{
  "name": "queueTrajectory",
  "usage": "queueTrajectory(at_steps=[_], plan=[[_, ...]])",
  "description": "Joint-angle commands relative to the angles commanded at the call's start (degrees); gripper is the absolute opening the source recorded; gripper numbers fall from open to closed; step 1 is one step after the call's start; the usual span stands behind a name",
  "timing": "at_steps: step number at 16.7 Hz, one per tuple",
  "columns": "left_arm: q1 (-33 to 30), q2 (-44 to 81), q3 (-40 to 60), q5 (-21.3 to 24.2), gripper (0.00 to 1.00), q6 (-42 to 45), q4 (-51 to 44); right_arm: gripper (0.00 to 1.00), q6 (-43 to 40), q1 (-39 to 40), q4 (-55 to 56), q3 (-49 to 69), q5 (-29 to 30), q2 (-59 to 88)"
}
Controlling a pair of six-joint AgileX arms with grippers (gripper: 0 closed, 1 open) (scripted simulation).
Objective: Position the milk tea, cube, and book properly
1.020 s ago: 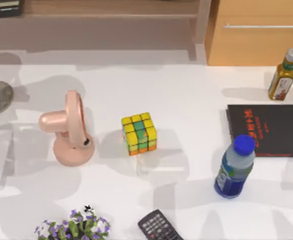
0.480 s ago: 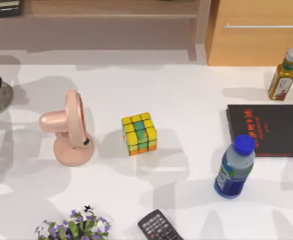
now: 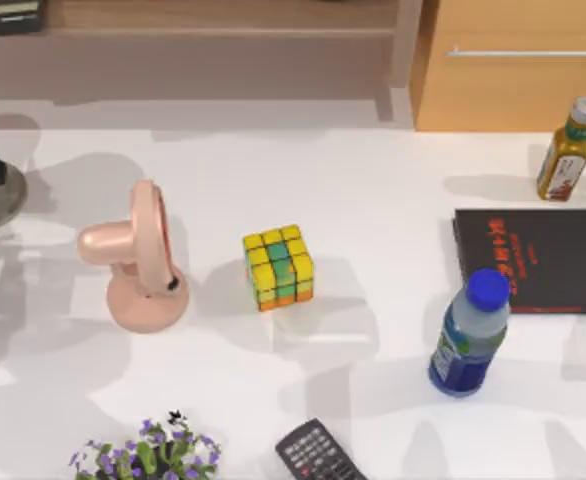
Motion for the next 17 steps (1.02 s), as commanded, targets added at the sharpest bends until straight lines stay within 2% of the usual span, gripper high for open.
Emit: queueTrajectory(at_steps=[12,17], plan=[[0.0,0.0,0.0,0.0,0.98,0.0,0.0,1.0,0.0,0.0,0.0,0.0,0.0,0.0],[0.0,0.0,0.0,0.0,1.0,0.0,0.0,1.0,0.0,0.0,0.0,0.0,0.0,0.0]])
